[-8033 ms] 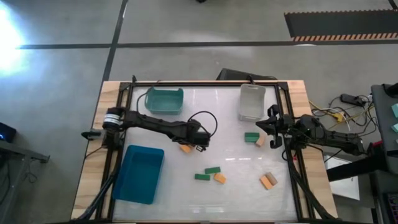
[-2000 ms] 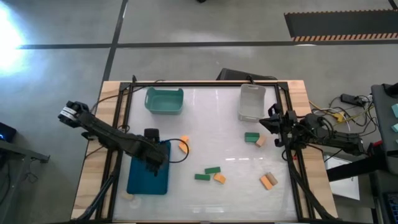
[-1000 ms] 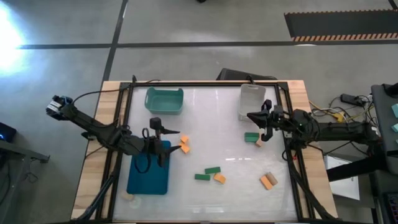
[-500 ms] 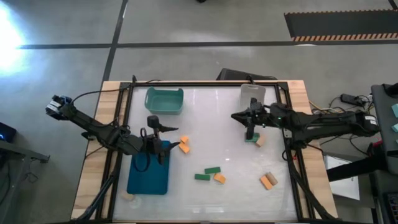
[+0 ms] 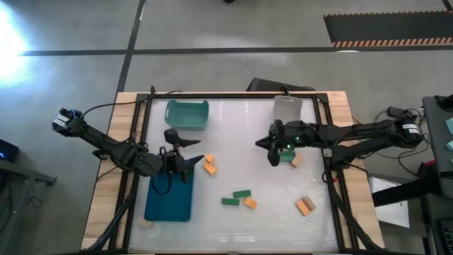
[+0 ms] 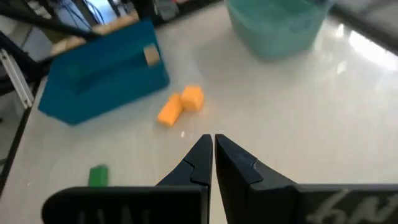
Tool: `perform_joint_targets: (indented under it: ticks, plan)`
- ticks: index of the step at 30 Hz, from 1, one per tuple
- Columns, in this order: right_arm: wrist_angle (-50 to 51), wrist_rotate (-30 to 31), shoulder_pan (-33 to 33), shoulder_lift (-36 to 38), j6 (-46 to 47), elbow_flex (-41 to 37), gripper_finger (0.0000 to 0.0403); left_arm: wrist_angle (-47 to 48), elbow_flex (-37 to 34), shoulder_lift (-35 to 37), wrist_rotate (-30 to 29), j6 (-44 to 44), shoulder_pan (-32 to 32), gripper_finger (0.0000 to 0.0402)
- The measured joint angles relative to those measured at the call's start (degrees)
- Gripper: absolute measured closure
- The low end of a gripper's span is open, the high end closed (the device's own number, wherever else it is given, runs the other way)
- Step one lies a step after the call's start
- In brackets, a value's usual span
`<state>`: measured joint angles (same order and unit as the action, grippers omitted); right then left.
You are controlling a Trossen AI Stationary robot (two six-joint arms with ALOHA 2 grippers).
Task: Sort & place blocks by color
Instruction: Put the green block into the gray bin
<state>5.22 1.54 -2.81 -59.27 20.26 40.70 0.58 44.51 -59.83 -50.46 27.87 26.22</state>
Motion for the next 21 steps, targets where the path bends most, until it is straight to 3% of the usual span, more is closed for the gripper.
perform_joint_targets:
  ticks: [12, 21]
  plan:
    - [26.9, -0.1, 2.9, -4.5, 21.9, 4.7, 0.0394, 3.4, -0.2, 2.0, -2.6, 1.2, 0.0, 0.015]
    - [39.1, -0.4, 2.9, -4.5, 26.7, 4.5, 0.0394, 3.2, -3.5, 5.9, -2.6, 1.0, 0.0, 0.015]
